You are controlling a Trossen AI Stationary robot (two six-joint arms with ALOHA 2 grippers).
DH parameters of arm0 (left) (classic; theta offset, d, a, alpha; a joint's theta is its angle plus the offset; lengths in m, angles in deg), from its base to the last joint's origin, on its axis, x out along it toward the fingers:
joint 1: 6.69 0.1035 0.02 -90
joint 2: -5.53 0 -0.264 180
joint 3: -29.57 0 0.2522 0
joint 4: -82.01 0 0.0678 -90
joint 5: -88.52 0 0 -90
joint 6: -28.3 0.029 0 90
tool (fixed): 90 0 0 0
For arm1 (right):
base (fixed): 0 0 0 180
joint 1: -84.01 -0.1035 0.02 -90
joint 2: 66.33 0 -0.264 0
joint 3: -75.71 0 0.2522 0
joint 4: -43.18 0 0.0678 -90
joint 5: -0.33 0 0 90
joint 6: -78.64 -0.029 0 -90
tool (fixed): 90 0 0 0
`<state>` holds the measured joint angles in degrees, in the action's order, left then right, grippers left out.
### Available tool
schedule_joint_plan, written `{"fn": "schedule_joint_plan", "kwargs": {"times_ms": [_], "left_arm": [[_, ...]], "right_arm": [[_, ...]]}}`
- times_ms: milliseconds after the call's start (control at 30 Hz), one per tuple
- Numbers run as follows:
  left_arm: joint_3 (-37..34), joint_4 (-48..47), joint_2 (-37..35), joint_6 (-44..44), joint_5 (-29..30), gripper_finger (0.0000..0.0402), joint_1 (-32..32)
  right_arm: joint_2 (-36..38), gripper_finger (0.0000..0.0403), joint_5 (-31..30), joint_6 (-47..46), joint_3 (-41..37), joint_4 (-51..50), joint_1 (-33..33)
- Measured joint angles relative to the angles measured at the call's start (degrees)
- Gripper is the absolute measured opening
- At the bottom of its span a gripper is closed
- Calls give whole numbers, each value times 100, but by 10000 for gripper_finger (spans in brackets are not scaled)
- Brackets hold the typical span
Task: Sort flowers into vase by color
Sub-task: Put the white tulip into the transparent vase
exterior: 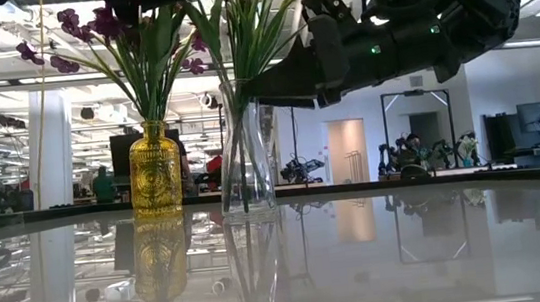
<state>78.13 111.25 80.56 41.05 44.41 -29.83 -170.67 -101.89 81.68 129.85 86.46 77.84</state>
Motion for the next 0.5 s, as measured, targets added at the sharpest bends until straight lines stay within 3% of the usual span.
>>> {"fn": "schedule_joint_plan", "kwargs": {"times_ms": [200, 500], "left_arm": [[2, -142, -22, -157, 204, 101, -33], [2, -1565, -782, -960, 57, 159, -145]], "right_arm": [[0, 276, -10, -18, 0, -1, 28], [2, 276, -16, -50, 0, 0, 28]]}}
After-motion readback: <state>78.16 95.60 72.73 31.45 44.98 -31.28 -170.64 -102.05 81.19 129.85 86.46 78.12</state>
